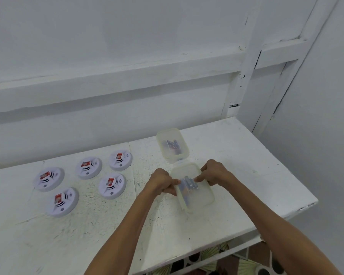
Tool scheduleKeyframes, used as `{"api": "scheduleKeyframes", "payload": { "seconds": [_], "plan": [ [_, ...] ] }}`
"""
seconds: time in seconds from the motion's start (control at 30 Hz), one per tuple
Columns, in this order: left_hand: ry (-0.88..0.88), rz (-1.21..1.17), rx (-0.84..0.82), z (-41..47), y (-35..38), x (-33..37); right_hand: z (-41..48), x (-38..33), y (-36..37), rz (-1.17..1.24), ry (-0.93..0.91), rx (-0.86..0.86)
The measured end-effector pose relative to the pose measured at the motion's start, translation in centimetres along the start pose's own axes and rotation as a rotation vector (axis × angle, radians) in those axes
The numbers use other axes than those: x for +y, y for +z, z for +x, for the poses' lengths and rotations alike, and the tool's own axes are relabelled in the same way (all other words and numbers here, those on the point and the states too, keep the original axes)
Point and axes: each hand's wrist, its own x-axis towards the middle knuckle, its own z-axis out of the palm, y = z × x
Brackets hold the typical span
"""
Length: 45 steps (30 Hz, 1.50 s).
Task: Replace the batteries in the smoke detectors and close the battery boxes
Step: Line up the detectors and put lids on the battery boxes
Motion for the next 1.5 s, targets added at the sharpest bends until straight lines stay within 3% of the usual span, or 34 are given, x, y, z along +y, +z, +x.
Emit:
{"api": "scheduleKeyframes", "payload": {
  "seconds": [0.23,0.47,0.77,0.97,1.5],
  "plan": [
    [-0.032,-0.112,-0.043,-1.4,-0.2,0.5,-0.4,-0.3,-0.1,-0.006,-0.039,-0.005],
    [-0.112,-0.073,-0.085,-0.9,-1.5,-0.3,0.1,0.9,-1.0,-0.002,-0.027,-0.184],
    [-0.139,-0.368,-0.185,-1.2,-1.3,-2.2,0.9,2.5,-1.1,0.082,0.0,-0.274],
    [-0.06,-0.294,-0.136,-1.3,-1.7,-2.4,0.9,2.4,-1.5,0.083,0.03,-0.341],
    [-0.077,-0.249,-0.171,-1.6,-1.8,-2.2,1.2,2.5,-2.1,0.068,0.052,-0.394]
  ]
}}
